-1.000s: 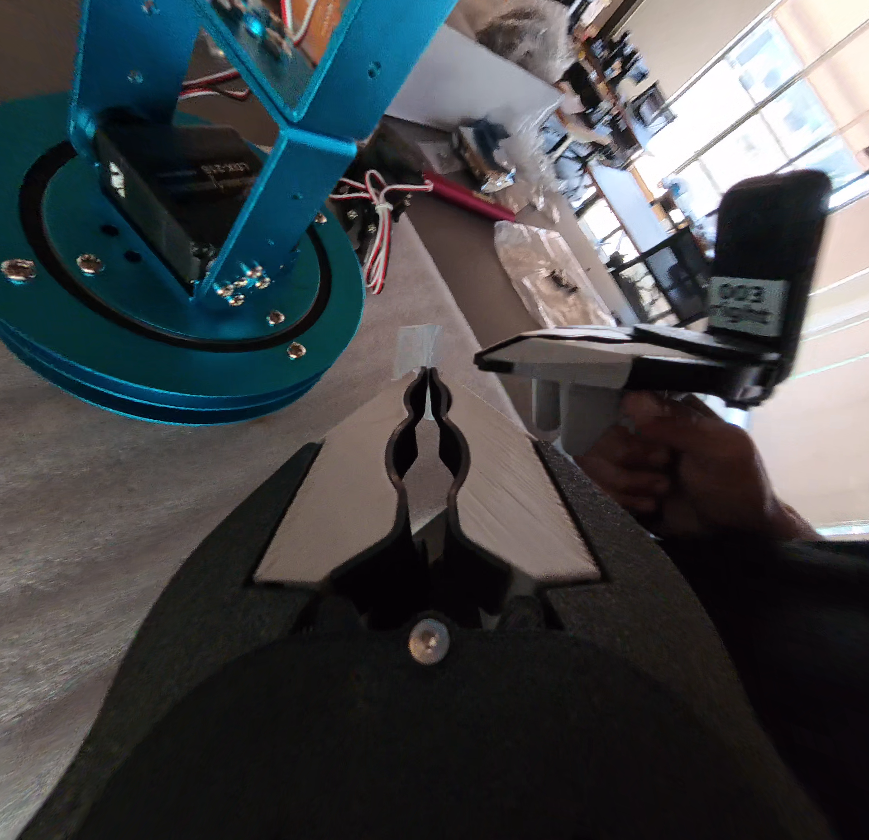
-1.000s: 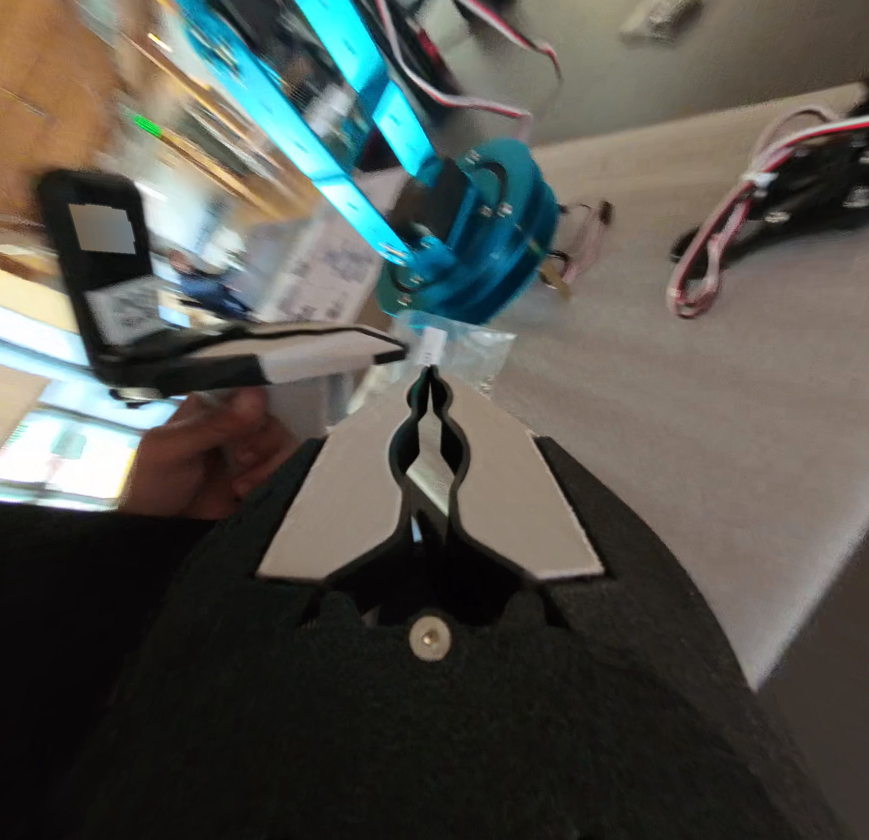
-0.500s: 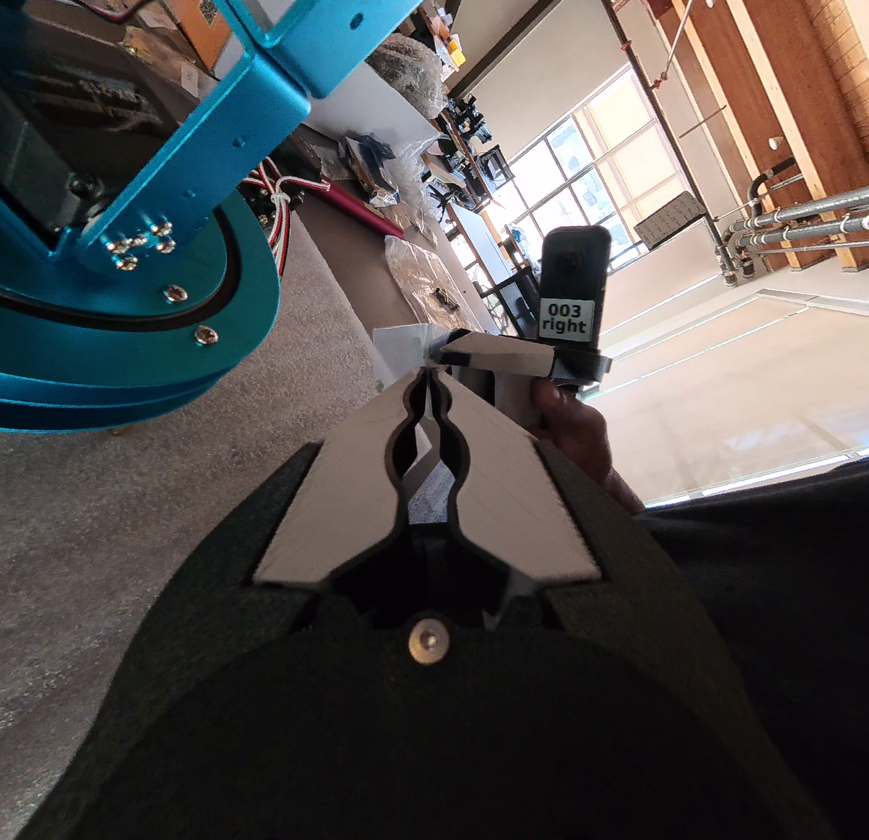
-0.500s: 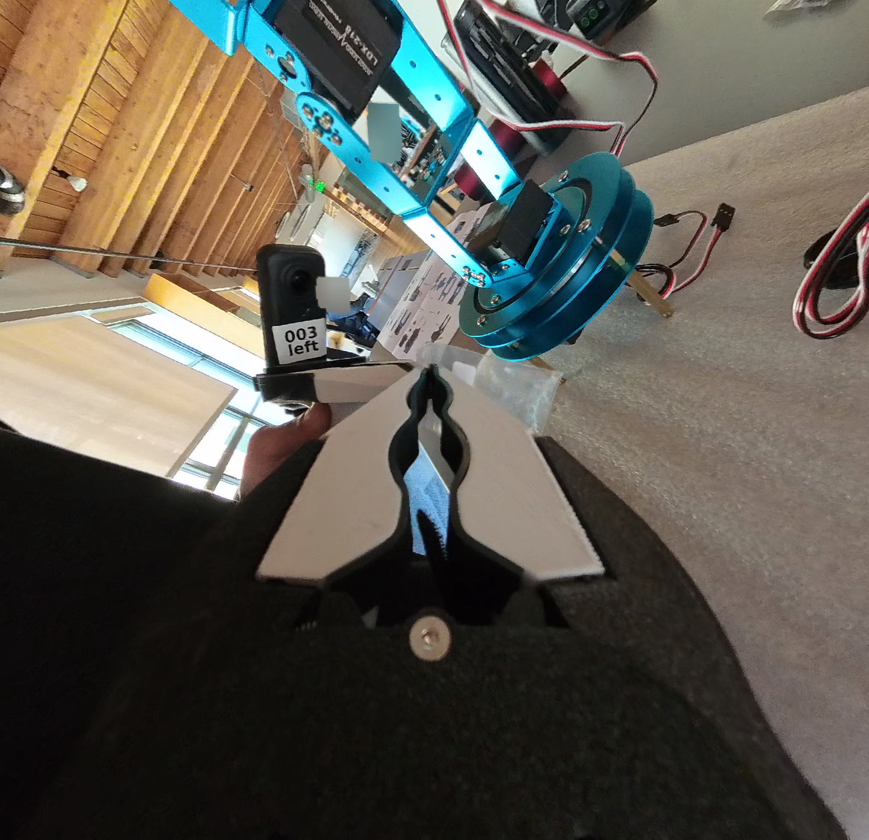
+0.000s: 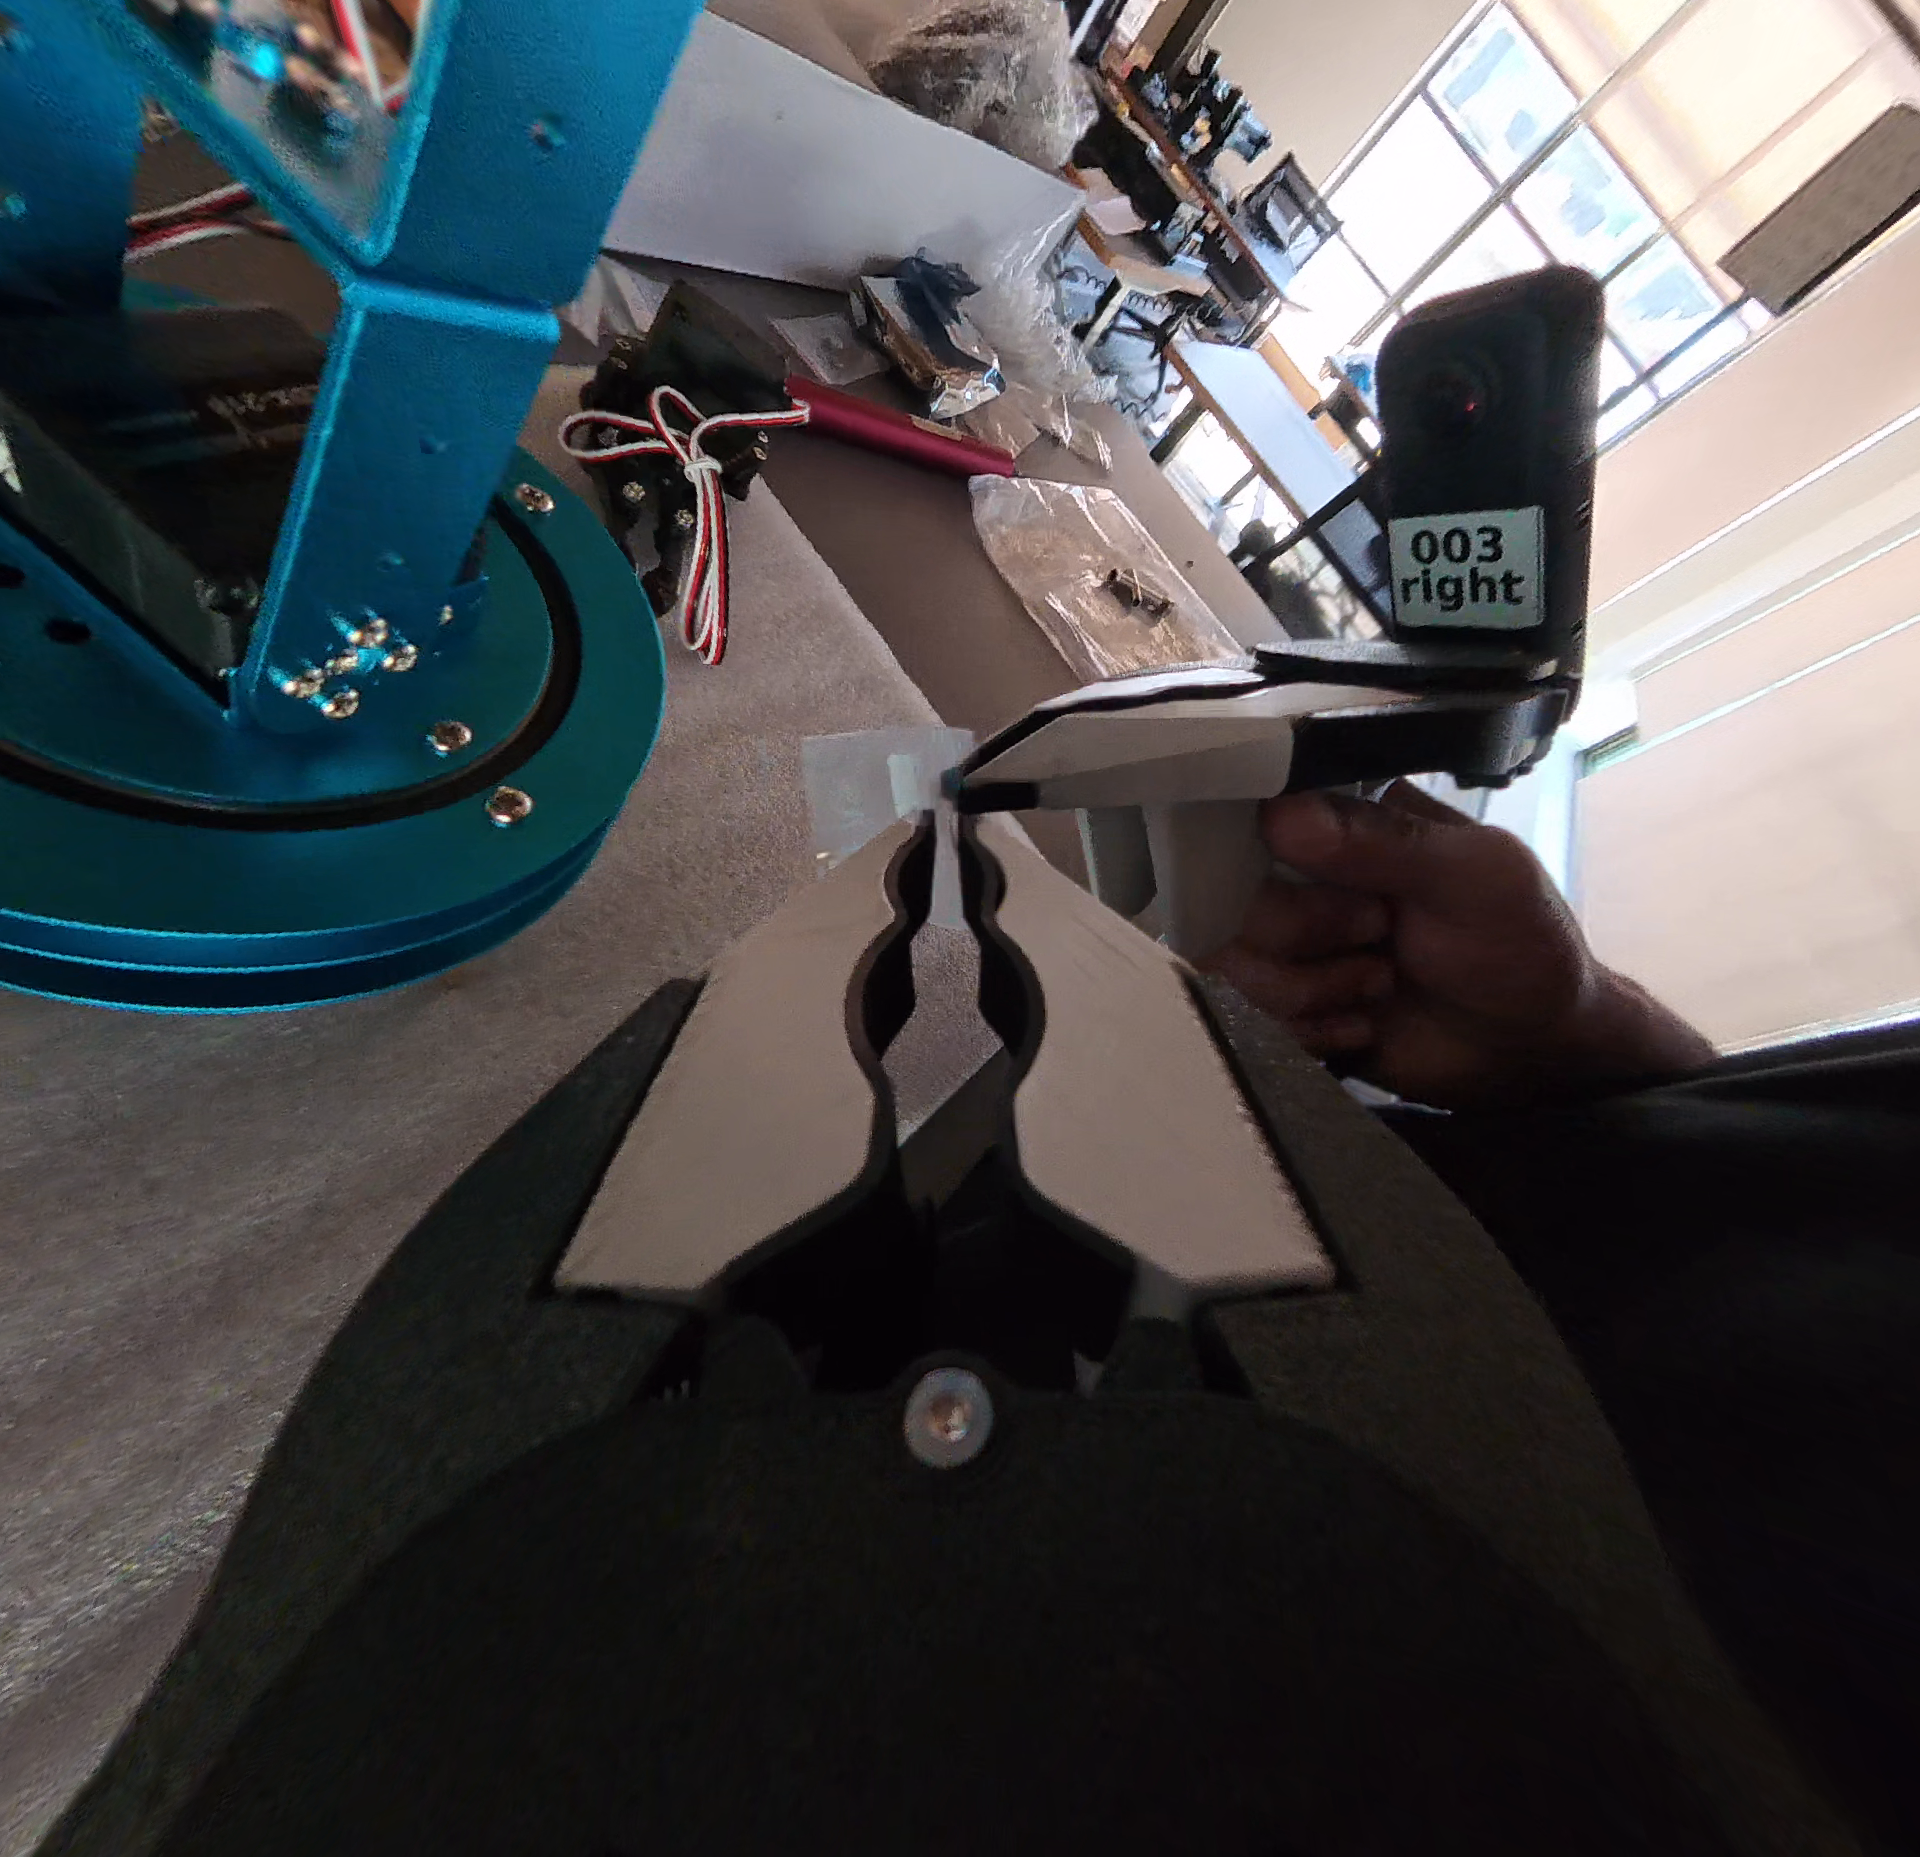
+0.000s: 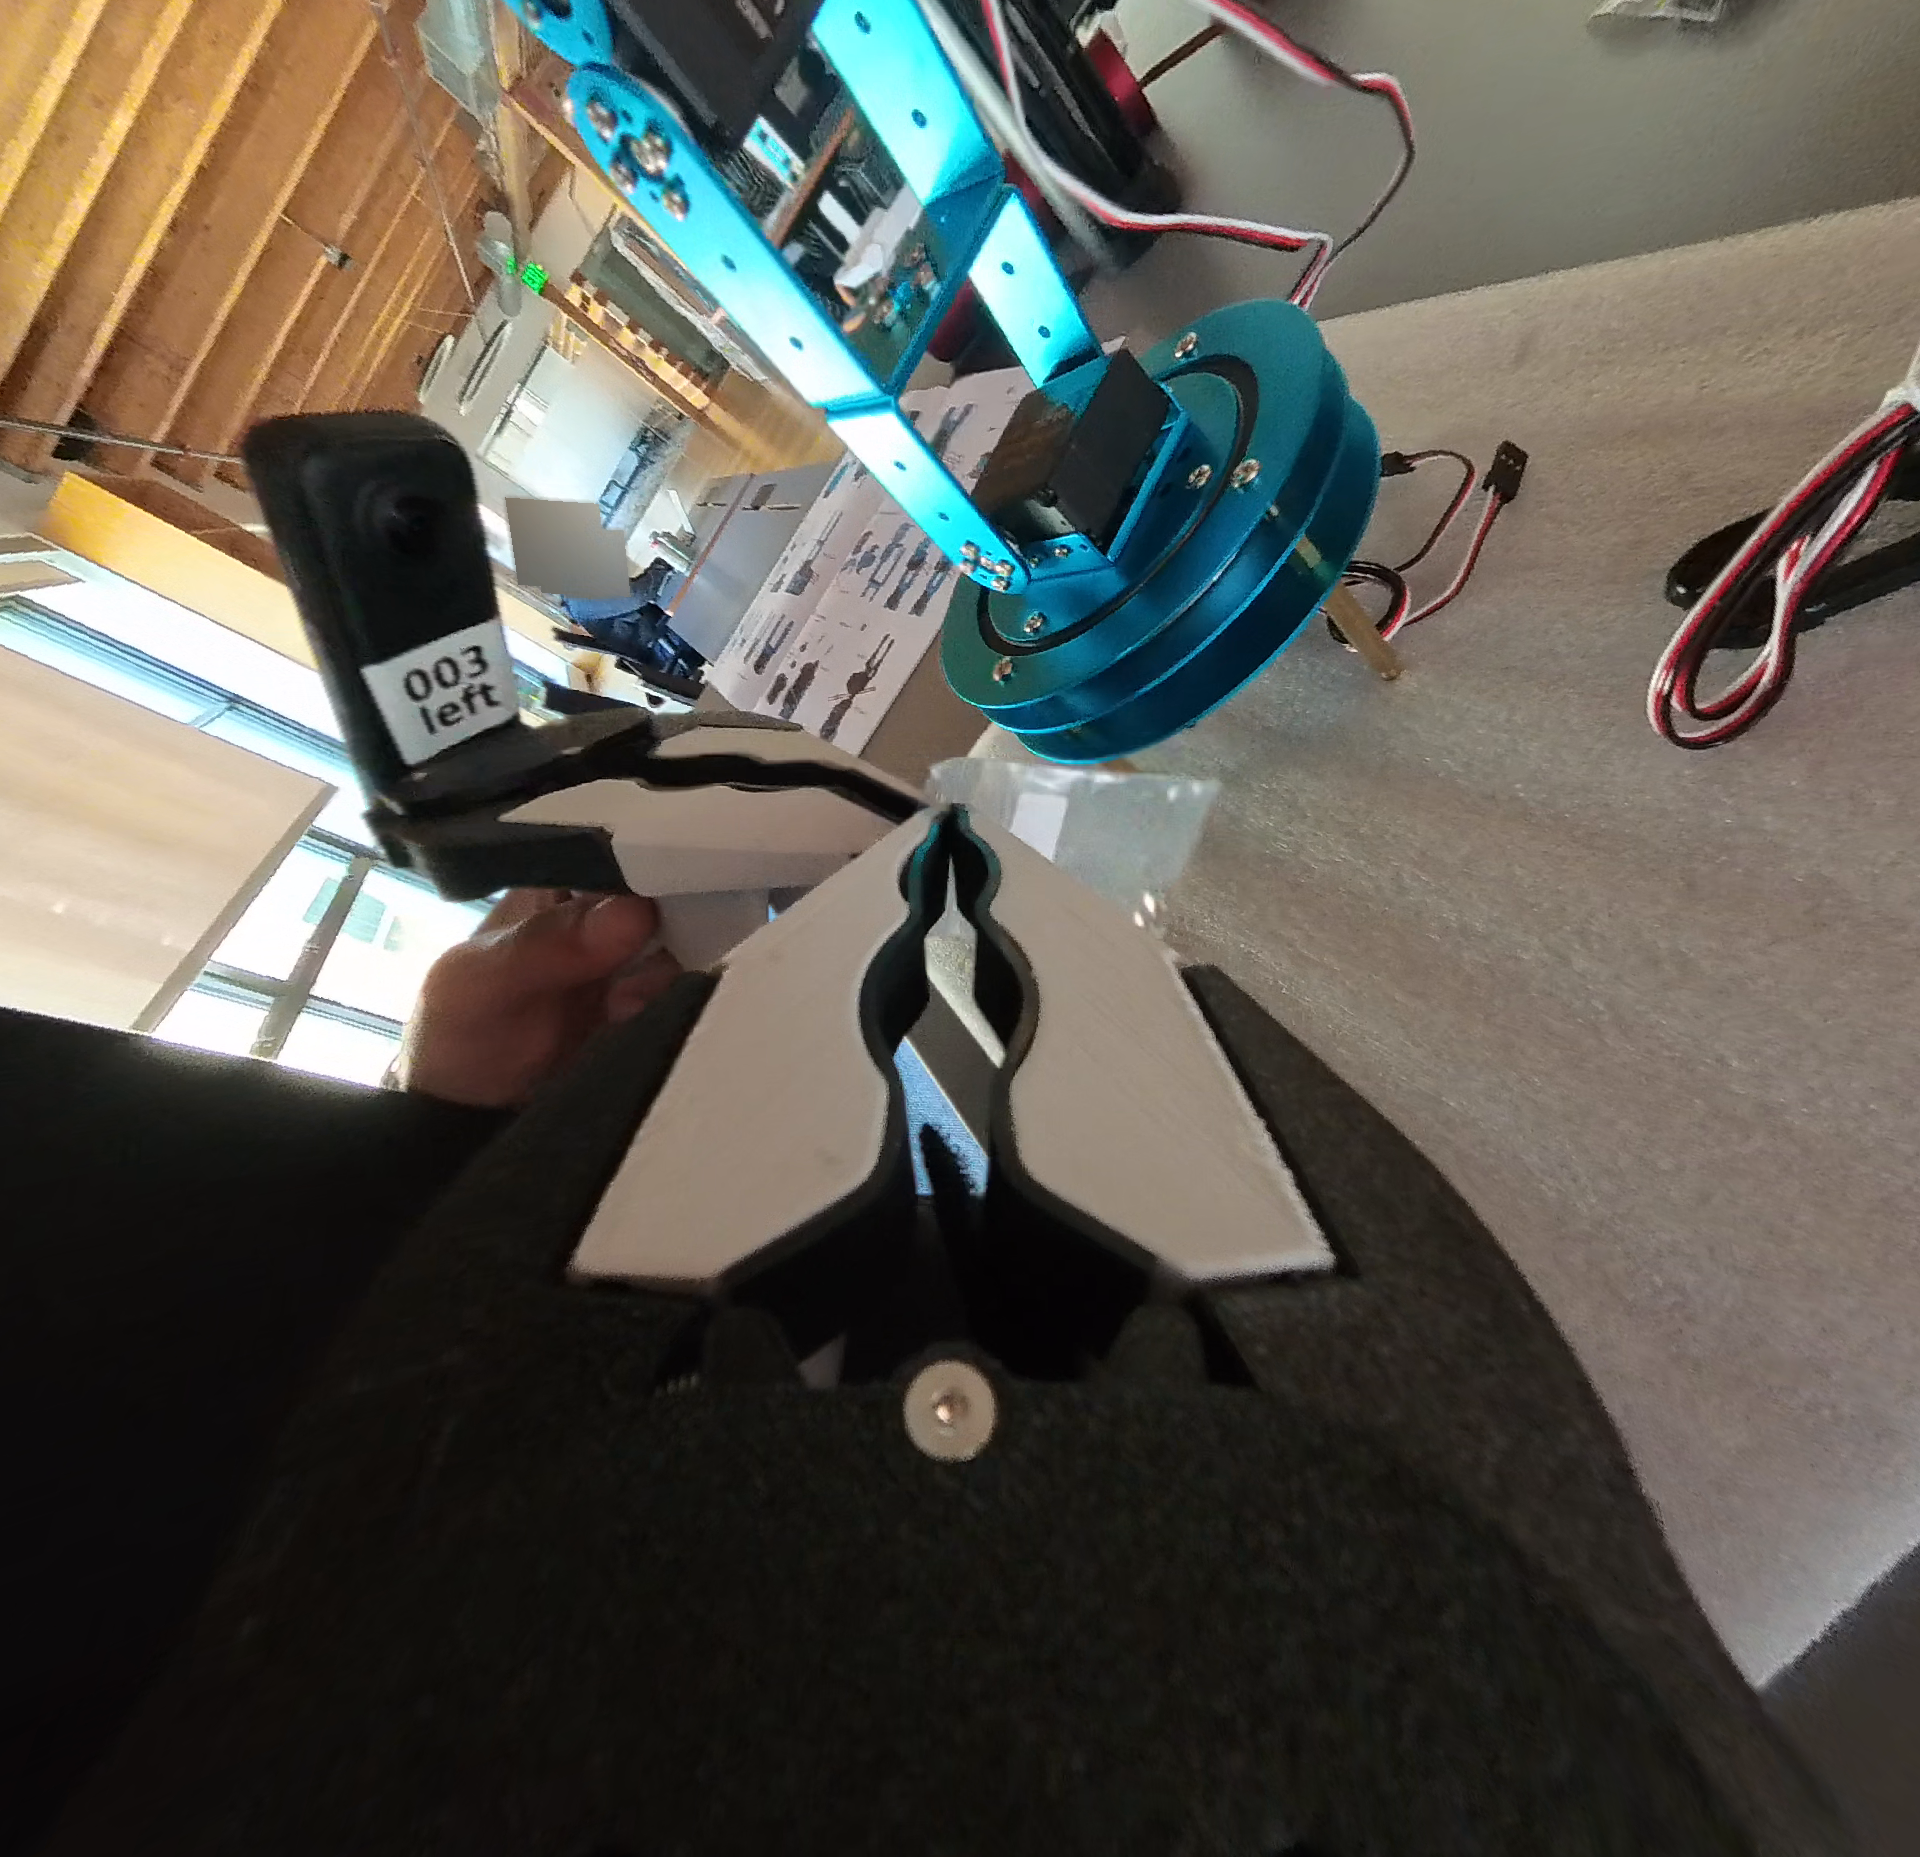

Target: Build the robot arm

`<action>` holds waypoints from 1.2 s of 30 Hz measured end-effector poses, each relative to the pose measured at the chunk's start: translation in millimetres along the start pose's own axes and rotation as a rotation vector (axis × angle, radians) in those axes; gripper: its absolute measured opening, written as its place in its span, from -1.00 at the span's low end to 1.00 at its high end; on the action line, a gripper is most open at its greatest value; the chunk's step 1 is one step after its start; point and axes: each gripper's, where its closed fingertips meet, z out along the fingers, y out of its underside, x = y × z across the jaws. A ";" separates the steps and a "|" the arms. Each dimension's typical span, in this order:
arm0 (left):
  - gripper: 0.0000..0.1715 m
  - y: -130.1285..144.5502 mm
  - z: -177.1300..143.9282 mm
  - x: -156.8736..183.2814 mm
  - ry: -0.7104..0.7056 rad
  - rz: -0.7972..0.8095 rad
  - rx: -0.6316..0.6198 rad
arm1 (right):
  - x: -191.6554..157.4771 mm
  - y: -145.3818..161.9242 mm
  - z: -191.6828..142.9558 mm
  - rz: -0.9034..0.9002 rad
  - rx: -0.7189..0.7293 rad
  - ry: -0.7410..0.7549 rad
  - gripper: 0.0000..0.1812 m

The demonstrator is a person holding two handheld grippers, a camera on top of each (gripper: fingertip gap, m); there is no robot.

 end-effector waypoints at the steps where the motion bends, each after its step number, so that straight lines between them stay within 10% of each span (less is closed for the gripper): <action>1: -0.98 0.4 0.1 0.9 -0.007 0.019 -0.006 | -0.2 0.5 -0.1 -0.009 -0.004 0.007 -1.00; 22: -1.00 12.8 -1.3 -18.1 -0.218 0.181 -0.101 | 16.0 20.5 -2.6 -0.017 -0.106 0.240 -1.00; 26: -1.00 5.6 -1.5 -12.4 -0.154 0.107 -0.090 | -2.6 11.6 -2.4 -0.326 -0.082 0.134 -0.93; 31: -1.00 -2.1 -5.0 -8.1 -0.047 -0.063 -0.094 | 3.4 13.9 -8.8 -0.865 -0.133 0.183 -0.23; 36: -1.00 -0.5 -7.6 2.4 0.116 -0.288 -0.121 | -4.1 15.8 5.5 -1.048 -0.166 0.063 -0.40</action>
